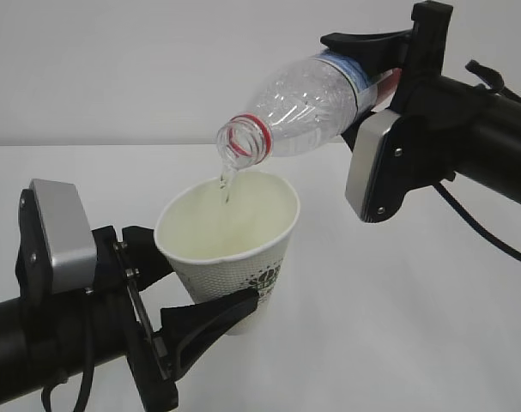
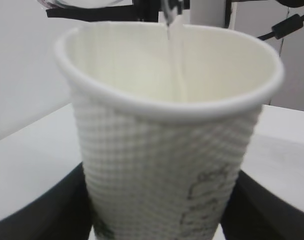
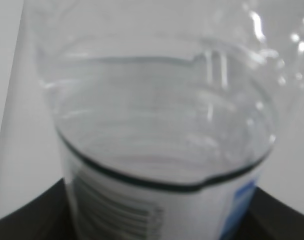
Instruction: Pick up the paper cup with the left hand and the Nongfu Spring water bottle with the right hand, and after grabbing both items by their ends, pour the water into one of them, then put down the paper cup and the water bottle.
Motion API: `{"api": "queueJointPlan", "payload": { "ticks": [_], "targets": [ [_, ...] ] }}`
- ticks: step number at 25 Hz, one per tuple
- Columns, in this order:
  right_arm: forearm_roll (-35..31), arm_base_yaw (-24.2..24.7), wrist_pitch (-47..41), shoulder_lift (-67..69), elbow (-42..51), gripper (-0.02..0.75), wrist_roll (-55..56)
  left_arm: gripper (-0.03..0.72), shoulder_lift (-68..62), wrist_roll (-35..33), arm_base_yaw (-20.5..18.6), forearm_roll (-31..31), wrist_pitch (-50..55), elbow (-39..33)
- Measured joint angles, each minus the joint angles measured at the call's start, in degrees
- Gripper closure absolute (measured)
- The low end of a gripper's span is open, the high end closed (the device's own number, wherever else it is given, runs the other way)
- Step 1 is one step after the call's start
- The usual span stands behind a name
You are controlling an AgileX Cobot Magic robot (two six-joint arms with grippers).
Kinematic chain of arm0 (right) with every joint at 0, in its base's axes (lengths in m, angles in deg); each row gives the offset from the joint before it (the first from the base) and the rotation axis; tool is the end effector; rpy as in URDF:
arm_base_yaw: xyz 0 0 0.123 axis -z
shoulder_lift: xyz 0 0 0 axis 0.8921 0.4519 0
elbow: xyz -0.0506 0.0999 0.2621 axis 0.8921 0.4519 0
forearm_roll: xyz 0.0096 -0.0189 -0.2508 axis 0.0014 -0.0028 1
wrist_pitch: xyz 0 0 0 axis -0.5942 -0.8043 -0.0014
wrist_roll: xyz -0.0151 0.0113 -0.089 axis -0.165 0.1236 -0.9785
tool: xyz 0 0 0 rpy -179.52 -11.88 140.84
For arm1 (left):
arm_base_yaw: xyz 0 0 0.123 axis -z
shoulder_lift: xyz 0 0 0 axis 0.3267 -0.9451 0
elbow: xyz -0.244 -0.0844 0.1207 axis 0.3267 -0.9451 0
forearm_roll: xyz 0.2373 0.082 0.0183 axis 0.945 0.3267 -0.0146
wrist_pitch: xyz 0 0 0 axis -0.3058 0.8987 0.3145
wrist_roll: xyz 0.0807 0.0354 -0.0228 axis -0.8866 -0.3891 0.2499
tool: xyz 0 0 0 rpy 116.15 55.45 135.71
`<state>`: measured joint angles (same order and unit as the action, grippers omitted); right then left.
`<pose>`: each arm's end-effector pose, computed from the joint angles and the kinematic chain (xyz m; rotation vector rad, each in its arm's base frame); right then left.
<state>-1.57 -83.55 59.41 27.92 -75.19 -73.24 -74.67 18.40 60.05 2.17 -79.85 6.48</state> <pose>0.2794 0.1344 0.2552 -1.4164 0.6999 -0.6891 0.1654 -0.1822 0.1700 0.8714 1.4727 -0.7640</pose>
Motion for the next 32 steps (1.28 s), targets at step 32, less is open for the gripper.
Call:
{"api": "queueJointPlan", "payload": {
  "ticks": [32],
  "targets": [
    [-0.21,0.0,0.25,0.0,0.0,0.26,-1.23,0.193,0.0,0.13,0.0,0.0,0.0,0.0]
  ]
}}
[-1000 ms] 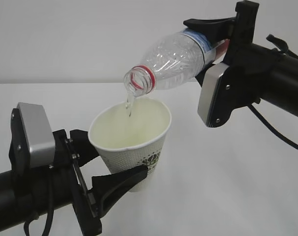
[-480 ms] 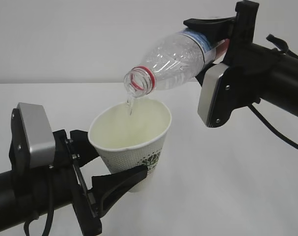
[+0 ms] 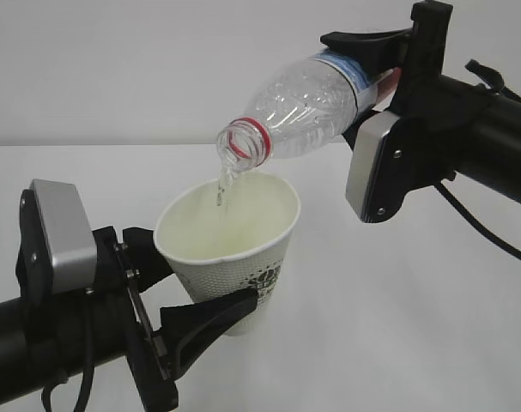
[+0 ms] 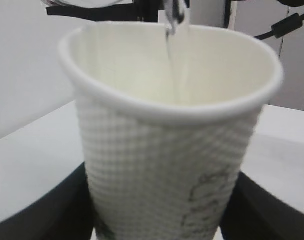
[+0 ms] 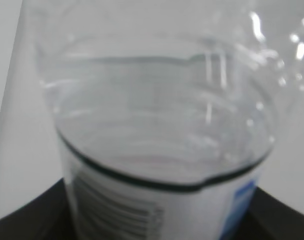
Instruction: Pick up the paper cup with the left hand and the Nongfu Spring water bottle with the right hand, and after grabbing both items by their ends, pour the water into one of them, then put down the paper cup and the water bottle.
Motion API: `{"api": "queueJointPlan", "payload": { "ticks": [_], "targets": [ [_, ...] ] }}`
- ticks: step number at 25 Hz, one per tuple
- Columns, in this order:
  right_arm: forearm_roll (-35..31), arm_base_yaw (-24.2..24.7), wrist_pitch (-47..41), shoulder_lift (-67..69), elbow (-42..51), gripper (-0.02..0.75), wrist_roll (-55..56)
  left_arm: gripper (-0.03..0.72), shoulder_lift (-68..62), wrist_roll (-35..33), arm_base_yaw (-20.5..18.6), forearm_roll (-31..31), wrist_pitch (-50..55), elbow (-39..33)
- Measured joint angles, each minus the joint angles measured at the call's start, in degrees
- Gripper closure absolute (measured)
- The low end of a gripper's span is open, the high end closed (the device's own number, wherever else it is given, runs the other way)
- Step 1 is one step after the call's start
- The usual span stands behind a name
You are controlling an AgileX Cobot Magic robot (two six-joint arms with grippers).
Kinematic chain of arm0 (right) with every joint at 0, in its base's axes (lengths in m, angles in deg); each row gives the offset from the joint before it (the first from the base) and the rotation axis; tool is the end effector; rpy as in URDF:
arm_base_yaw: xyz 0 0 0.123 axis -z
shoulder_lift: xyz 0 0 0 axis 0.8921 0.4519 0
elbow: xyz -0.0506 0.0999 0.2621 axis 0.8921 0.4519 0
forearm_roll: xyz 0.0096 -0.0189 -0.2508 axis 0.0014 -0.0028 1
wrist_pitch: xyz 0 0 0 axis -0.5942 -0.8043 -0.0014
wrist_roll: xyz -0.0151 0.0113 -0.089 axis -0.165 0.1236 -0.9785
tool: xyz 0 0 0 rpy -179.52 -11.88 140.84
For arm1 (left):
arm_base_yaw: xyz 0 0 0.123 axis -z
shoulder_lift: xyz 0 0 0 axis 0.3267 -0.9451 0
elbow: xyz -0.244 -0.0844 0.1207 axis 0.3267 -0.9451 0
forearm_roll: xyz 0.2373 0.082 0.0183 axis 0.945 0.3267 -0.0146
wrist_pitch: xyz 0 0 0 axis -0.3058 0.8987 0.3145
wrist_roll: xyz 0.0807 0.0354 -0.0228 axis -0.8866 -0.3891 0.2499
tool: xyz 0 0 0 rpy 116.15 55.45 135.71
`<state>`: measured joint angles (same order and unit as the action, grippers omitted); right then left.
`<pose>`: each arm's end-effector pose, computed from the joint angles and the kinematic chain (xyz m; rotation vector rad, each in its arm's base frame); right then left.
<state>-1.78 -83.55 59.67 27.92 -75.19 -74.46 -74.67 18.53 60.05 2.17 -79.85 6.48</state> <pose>0.2794 0.1343 0.2557 -1.4196 0.6859 -0.7060 0.1654 -0.1822 0.1700 0.8698 1.4739 -0.7657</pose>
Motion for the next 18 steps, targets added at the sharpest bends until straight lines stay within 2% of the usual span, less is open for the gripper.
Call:
{"api": "queueJointPlan", "payload": {
  "ticks": [18],
  "targets": [
    [0.0,0.0,0.12,0.0,0.0,0.26,-0.22,0.208,0.0,0.0,0.0,0.0,0.1,0.0]
  ]
}}
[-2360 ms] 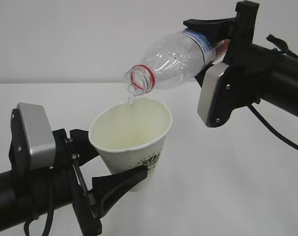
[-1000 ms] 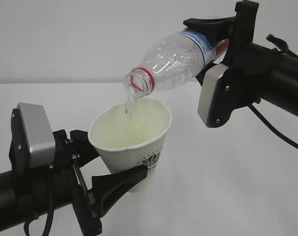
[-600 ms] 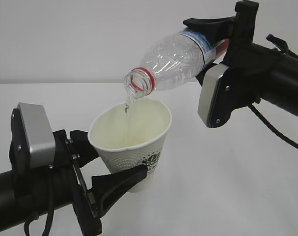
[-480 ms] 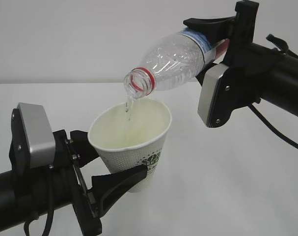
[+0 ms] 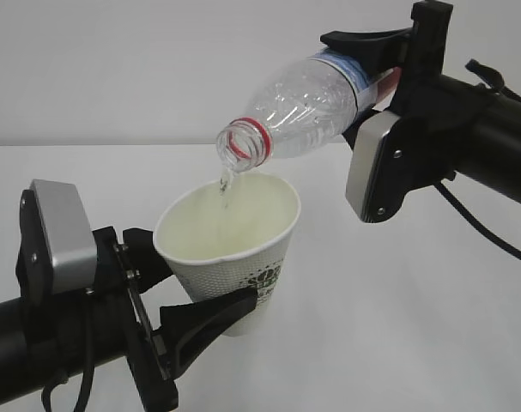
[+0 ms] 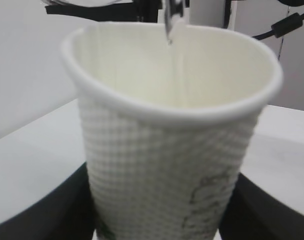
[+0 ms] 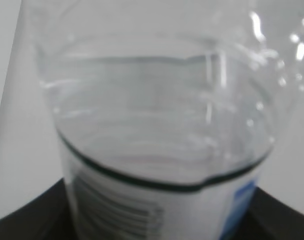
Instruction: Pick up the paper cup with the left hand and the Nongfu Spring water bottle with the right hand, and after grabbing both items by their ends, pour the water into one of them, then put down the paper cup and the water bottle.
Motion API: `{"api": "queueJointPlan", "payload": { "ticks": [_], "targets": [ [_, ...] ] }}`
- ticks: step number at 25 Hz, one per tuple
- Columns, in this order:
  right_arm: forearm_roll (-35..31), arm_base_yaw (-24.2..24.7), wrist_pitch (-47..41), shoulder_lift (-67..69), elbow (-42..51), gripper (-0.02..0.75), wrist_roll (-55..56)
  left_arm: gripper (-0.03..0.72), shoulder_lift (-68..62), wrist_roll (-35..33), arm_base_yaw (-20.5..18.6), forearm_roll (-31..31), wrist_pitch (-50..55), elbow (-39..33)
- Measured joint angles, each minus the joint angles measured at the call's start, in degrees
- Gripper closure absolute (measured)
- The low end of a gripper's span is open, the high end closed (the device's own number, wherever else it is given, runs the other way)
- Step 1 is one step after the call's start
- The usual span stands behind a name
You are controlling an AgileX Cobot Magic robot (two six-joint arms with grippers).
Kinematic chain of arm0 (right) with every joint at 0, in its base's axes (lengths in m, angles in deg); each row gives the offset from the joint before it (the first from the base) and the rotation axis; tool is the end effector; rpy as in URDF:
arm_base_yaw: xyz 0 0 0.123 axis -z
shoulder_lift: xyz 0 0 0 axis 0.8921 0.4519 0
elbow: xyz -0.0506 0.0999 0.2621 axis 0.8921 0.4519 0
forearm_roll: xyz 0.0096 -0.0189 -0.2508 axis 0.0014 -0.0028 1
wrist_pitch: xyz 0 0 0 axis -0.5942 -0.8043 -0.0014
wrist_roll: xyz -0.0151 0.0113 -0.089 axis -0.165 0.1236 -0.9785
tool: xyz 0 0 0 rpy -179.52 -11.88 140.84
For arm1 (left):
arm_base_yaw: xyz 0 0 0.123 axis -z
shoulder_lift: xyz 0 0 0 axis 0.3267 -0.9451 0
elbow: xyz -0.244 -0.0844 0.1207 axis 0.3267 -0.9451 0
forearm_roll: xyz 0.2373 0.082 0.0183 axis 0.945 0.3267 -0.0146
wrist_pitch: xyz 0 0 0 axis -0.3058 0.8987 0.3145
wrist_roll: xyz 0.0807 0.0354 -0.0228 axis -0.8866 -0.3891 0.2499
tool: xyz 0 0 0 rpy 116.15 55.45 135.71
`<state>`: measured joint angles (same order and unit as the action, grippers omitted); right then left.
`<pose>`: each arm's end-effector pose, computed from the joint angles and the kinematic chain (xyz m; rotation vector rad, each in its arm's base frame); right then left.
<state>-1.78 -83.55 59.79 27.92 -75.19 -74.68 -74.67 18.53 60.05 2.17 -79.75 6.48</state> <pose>0.2794 0.1344 0.2559 -1.4196 0.6820 -0.7090 0.1654 -0.1822 0.1699 0.8706 1.4755 -0.7650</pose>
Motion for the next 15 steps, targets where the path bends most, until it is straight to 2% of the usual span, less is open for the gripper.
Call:
{"api": "queueJointPlan", "payload": {
  "ticks": [15],
  "targets": [
    [-0.31,0.0,0.0,0.0,0.0,0.26,0.0,0.211,0.0,0.0,0.0,0.58,0.11,0.0]
  ]
}}
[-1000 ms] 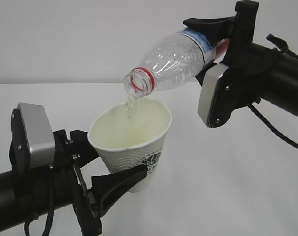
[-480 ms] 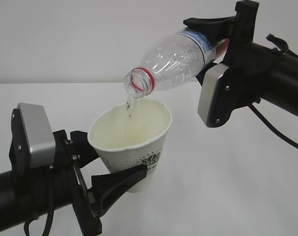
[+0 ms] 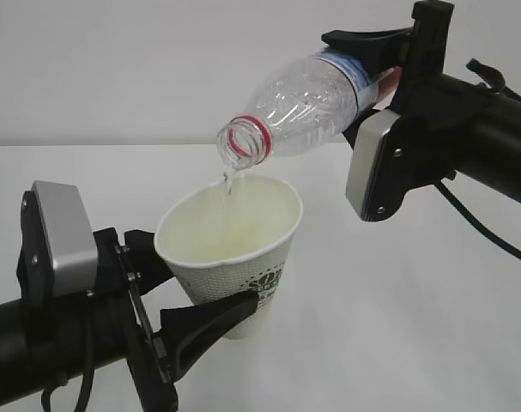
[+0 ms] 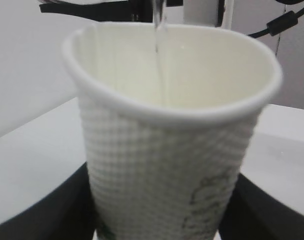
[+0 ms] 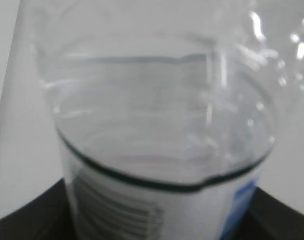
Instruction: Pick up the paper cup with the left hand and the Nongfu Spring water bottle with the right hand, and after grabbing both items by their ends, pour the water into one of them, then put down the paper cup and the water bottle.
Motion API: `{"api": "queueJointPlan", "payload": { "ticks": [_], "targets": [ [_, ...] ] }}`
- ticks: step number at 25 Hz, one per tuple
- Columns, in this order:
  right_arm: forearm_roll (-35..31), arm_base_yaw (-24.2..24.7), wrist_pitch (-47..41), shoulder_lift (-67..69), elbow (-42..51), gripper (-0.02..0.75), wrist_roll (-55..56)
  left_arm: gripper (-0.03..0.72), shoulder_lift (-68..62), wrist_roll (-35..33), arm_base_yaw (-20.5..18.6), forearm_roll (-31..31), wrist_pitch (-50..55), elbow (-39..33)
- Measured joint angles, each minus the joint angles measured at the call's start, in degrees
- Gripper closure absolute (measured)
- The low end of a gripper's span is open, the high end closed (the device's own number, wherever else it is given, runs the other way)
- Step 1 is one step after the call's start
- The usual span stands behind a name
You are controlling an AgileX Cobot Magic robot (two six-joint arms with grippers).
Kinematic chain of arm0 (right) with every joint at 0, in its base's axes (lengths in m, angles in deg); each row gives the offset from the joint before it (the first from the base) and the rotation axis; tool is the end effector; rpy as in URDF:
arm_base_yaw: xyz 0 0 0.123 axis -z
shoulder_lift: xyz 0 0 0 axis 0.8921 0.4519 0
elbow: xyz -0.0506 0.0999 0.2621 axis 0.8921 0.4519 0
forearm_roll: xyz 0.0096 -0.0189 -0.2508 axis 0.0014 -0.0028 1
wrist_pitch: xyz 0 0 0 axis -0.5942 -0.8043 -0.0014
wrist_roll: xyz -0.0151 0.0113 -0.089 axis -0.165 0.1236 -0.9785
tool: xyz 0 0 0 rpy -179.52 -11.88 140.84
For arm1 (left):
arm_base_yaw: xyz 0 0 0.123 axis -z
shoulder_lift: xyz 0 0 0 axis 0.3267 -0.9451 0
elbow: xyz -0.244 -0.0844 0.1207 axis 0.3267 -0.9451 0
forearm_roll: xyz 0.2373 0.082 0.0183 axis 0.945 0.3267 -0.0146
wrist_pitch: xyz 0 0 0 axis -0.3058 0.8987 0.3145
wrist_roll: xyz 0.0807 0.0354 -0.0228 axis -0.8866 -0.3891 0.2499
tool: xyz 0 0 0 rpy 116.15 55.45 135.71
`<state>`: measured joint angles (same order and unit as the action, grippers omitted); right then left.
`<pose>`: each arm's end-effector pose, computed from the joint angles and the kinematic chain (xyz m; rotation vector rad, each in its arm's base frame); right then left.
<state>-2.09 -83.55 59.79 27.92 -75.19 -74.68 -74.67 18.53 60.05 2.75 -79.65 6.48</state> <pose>0.2796 0.1341 0.2560 -1.4159 0.6868 -0.7094 0.1647 -0.1826 0.1696 0.8815 1.4731 -0.7681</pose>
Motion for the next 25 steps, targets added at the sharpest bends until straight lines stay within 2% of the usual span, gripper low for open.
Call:
{"api": "queueJointPlan", "payload": {
  "ticks": [25],
  "targets": [
    [-0.64,0.0,0.0,0.0,0.0,0.26,-1.53,0.211,0.0,0.0,0.0,0.0,0.1,0.0]
  ]
}}
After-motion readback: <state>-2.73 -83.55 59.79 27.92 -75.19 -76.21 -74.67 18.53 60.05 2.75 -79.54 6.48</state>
